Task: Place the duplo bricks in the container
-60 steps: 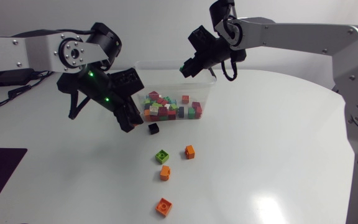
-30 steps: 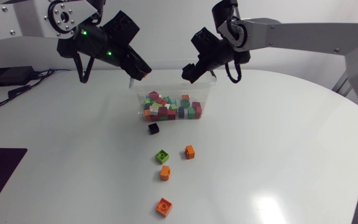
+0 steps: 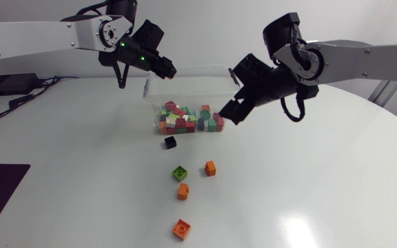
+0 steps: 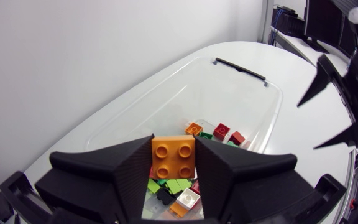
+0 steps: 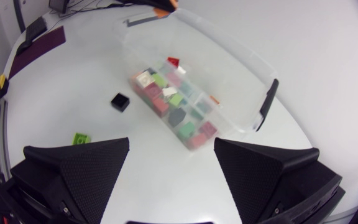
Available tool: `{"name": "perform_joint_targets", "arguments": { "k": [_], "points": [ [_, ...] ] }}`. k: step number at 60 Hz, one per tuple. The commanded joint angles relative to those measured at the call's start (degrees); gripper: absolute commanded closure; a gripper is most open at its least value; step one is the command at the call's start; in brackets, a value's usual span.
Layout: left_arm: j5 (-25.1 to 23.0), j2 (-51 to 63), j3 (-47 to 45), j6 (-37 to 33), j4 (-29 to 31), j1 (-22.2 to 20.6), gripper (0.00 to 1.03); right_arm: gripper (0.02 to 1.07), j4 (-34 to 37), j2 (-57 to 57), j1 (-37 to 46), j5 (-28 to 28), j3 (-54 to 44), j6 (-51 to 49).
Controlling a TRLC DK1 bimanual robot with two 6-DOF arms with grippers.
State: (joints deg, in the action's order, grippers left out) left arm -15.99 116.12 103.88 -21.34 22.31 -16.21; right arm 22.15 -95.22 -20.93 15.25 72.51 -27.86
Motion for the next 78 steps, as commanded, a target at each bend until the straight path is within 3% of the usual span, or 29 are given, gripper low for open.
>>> {"name": "perform_joint_targets", "arguments": {
  "k": [1, 11, 18, 24, 36, 42, 60, 78],
  "points": [
    [0.34, 3.68, 5.02, 2.89, -0.68, 0.91, 0.65, 0.08, 1.84, 2.76, -0.69, 1.45, -4.57, -5.54],
    [2.19, 7.28, 9.15, 4.56, -0.77, 0.74, 0.6, 0.08, 6.32, 3.64, -1.75, 4.71, -8.17, -13.72],
    [4.47, 10.01, 11.96, 4.82, -0.68, 0.3, 0.24, 0.08, 9.14, 3.55, -5.26, 4.44, -10.11, -18.9],
    [5.35, 10.45, 12.58, 4.91, -0.68, 0.3, 0.06, 0.08, 12.13, 1.97, -7.64, 4.0, -10.11, -22.59],
    [5.44, 7.55, 12.14, 4.91, 1.16, 0.91, 0.05, 0.07, 14.5, -4.1, -9.31, 2.68, -6.77, -27.87],
    [5.44, 2.19, 7.75, 3.85, 2.04, 1.62, 0.05, 0.07, 15.55, -7.61, -8.95, 2.68, -4.57, -29.98],
    [1.66, -16.27, -12.12, -13.2, 7.14, 1.62, 0.05, 0.07, 17.14, -15.17, -8.08, 2.68, 1.93, -36.04],
    [-1.24, -22.16, -23.72, -29.55, 14.35, 1.44, 0.05, 0.09, 21.53, -21.32, -6.76, 2.77, 8.09, -41.23]
  ]
}}
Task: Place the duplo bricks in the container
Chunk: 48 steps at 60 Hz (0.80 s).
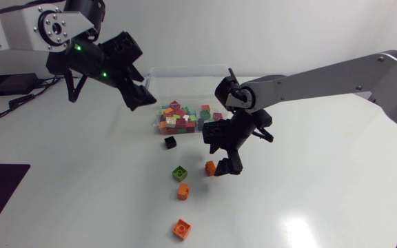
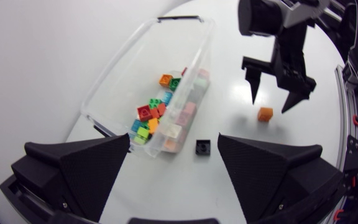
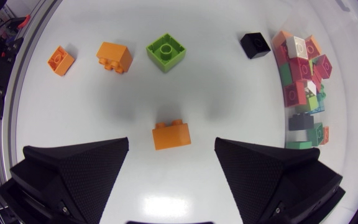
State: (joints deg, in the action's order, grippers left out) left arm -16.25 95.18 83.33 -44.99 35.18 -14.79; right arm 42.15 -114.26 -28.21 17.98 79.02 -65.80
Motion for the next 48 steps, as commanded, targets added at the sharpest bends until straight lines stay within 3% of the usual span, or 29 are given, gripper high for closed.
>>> {"name": "perform_joint_targets", "arguments": {
  "k": [1, 14, 28, 38, 43, 44, 48],
  "points": [
    [-1.06, -1.31, -3.52, -6.25, 1.47, 0.02, 0.05, 0.1, 1.71, -2.55, 0.52, 0.13, 1.75, -3.63],
    [-1.33, -1.57, -7.48, -11.78, 3.14, -1.74, 0.05, 0.13, 2.5, -5.71, 0.61, 0.83, 3.07, -6.18],
    [-1.5, -0.25, -9.33, -16.53, 3.93, -2.7, 0.05, 0.24, 2.41, -8.09, 0.61, 2.15, 4.65, -6.89],
    [-1.68, 1.42, -10.2, -21.36, 3.93, -3.76, 0.05, 0.51, 3.46, -9.05, 0.43, 2.85, 5.97, -7.32],
    [-2.12, 2.03, -10.73, -23.12, 3.93, -4.29, 0.05, 0.7, 3.99, -9.05, 0.26, 2.85, 5.97, -7.32],
    [-2.21, 2.56, -10.91, -23.56, 3.93, -4.46, 0.05, 0.77, 3.99, -8.97, 0.35, 2.94, 5.88, -7.32],
    [-2.38, 3.44, -11.61, -25.23, 3.93, -5.25, 0.05, 0.77, 5.05, -8.61, 0.61, 3.38, 5.97, -7.24]
  ]
}}
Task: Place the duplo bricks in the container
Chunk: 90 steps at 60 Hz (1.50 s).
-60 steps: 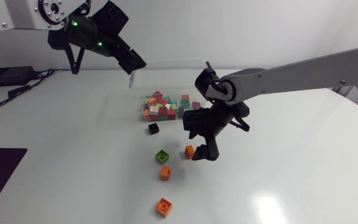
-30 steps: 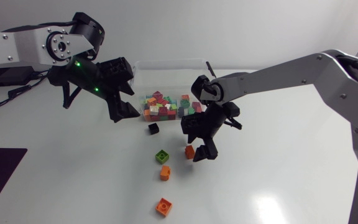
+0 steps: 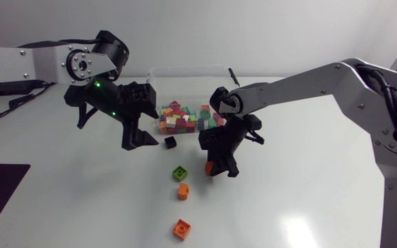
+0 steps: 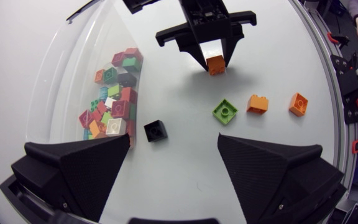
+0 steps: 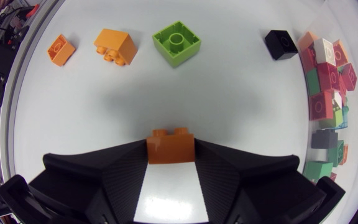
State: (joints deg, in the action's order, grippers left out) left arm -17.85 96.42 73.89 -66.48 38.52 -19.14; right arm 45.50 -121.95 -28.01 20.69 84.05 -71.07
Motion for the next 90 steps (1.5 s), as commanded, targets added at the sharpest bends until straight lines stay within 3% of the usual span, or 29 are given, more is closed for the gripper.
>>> {"name": "perform_joint_targets", "arguments": {
  "k": [1, 17, 35, 45, 63, 75, 90],
  "points": [
    [-0.87, 2.46, -2.43, -4.27, 0.59, -0.99, 0.05, 0.77, 1.7, -0.83, 0.5, 0.67, 0.85, -1.88],
    [-1.14, 6.5, -3.66, -11.83, 0.32, -3.36, 0.05, 0.78, 2.76, 7.34, 4.37, 4.1, -3.72, -1.53],
    [-0.79, 11.95, -3.57, -18.07, -3.45, -6.88, 0.06, 0.78, 1.35, 22.19, 9.82, 9.28, -15.14, -1.18],
    [3.17, 14.76, -1.2, -19.39, -3.1, -9.43, 0.06, 0.78, 1.44, 28.44, 14.56, 13.41, -20.07, -2.32],
    [5.98, 20.56, 4.86, -20.62, 0.41, -11.36, 0.09, 0.78, 2.58, 35.47, 19.22, 18.51, -23.49, -3.2],
    [6.77, 23.02, 8.03, -22.03, 4.72, -10.92, 0.19, 0.78, 4.08, 37.93, 20.36, 20.62, -21.3, -2.5],
    [6.68, 23.37, 7.32, -23.35, 4.72, -10.83, 0.75, 0.78, 3.46, 37.31, 21.42, 22.73, -17.08, 0.84]
  ]
}}
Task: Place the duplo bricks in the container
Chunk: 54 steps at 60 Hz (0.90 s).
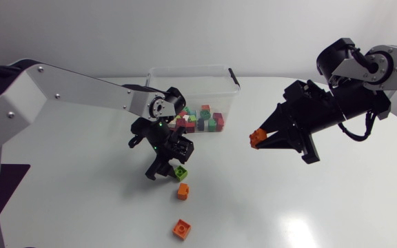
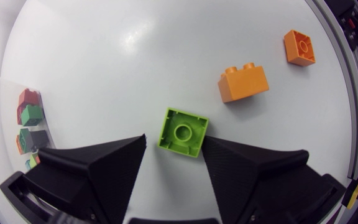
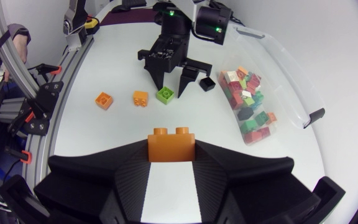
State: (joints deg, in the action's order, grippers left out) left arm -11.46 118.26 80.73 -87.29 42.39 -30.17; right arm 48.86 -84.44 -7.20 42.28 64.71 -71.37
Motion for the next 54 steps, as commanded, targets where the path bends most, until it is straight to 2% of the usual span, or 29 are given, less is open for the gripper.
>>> {"name": "perform_joint_targets", "arguments": {
  "k": [1, 9, 30, 43, 54],
  "points": [
    [0.3, 1.54, 0.39, -2.63, 0.85, 0.2, 0.75, 0.78, -0.17, -0.28, 0.7, 1.22, 2.53, 1.5],
    [0.3, 1.19, -0.57, -2.89, 0.76, 0.29, 0.76, 0.78, -1.75, -2.3, 1.14, 2.37, 5.52, 4.49],
    [-1.46, -4.35, -4.35, -2.19, 0.59, 2.49, 0.77, 0.78, -18.1, -7.58, 0.61, 2.37, 11.32, 22.86],
    [-4.97, -11.82, -4.97, 1.15, 1.38, 5.48, 0.77, 0.78, -26.89, -15.4, -1.76, 0.7, 18.61, 34.11],
    [-8.75, -17.18, -4.88, 6.16, 1.29, 8.03, 0.77, 0.78, -32.69, -23.13, -6.42, -4.58, 25.38, 40.61]
  ]
}}
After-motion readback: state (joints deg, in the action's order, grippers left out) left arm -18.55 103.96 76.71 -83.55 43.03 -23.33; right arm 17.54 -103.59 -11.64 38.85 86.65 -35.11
